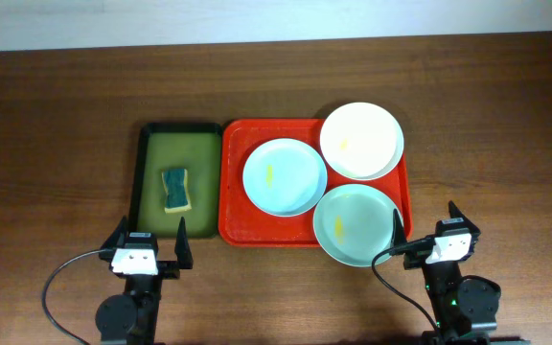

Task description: Clean dirty plates on tray and stack at the side

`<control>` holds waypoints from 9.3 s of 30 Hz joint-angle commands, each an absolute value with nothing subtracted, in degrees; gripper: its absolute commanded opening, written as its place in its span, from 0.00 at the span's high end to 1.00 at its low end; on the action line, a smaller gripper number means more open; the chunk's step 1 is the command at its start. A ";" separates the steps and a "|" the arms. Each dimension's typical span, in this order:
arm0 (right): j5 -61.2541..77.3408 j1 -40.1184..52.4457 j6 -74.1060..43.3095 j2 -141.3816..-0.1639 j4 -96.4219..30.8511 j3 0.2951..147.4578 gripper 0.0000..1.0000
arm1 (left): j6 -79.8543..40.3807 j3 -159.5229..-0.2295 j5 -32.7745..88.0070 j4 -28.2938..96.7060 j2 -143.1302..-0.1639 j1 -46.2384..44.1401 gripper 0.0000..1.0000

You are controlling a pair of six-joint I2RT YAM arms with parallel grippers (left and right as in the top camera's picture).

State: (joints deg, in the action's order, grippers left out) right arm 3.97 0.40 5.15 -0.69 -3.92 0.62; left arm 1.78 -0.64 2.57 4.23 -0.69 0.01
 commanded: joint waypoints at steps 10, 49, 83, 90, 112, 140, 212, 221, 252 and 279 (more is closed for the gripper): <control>4.05 0.36 5.56 -0.40 -4.27 0.32 0.01 | 2.68 -0.51 2.17 4.62 -0.30 -0.21 0.00; 5.78 0.36 5.54 -0.40 -4.10 0.32 0.01 | 4.80 -1.02 10.04 -2.81 -0.30 -0.23 0.01; 9.21 18.46 -14.48 -116.44 -68.53 97.60 0.48 | -8.32 -82.96 9.15 67.92 -96.86 -8.51 0.42; 2.74 19.18 -17.50 -119.44 -62.94 96.82 0.75 | -9.72 -82.96 -2.96 62.35 -96.86 -8.47 0.37; 11.00 19.22 -20.45 -119.33 -49.63 84.31 0.87 | -13.43 -82.96 1.32 61.93 -96.86 3.11 0.30; 11.60 19.55 -20.03 -119.37 -48.16 85.27 0.92 | -11.88 -77.87 1.34 61.76 -97.82 3.11 0.36; 17.39 19.55 -20.03 -119.37 -50.54 85.01 0.96 | -1.65 -91.55 5.13 66.08 -95.68 -0.71 1.00; 17.85 19.55 -20.03 -119.37 -50.54 84.79 0.96 | -4.69 -92.27 1.32 66.32 -100.40 -0.82 1.00; 17.37 19.55 -20.01 -119.37 -49.01 84.79 0.96 | -9.34 -96.90 16.60 53.43 -125.56 -22.92 1.00; 17.39 19.55 -20.01 -119.37 -48.56 84.79 0.96 | -8.29 -103.07 0.56 59.35 -122.45 -25.50 1.00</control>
